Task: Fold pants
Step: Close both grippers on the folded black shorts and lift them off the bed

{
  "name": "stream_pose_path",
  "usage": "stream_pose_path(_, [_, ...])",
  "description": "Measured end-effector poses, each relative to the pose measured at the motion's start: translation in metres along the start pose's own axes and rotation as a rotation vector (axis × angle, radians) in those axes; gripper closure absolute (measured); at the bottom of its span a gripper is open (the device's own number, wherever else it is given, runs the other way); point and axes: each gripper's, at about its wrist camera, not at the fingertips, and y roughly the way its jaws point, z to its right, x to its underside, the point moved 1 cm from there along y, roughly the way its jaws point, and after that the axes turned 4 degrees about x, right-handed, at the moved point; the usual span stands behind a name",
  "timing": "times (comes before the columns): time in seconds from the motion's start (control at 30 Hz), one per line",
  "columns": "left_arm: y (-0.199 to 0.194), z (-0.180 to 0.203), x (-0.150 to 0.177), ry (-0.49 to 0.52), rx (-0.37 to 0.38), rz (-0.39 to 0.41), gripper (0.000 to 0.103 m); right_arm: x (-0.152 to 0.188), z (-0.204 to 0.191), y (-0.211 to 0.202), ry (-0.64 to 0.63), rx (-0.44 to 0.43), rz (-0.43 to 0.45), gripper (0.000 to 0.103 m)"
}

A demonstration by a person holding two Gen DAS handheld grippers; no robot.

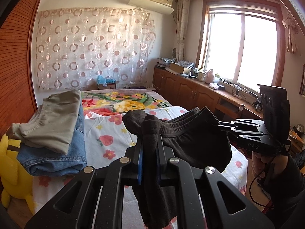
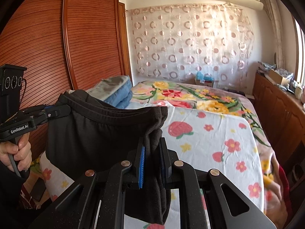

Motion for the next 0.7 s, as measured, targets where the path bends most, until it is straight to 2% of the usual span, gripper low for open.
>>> stream_pose_path(0.1, [-0.008,-0.003,-0.004,-0.002,-0.022,0.040,0.091,-0.001,-0.002,0.001,-0.012,-0.006,0.009,0.090])
stream_pose_path(0.4, [-0.028,-0.025,-0.009,-0.006,-0.073,0.081,0.091,-0.019,-0.014,0.012,-0.073,-0.040,0.047,0.090])
stream_pose_path(0.7, [-0.025,-0.063,-0.013,-0.020,-0.129,0.087,0.091,-0.045,-0.029,0.058,-0.155,-0.091,0.039,0.090])
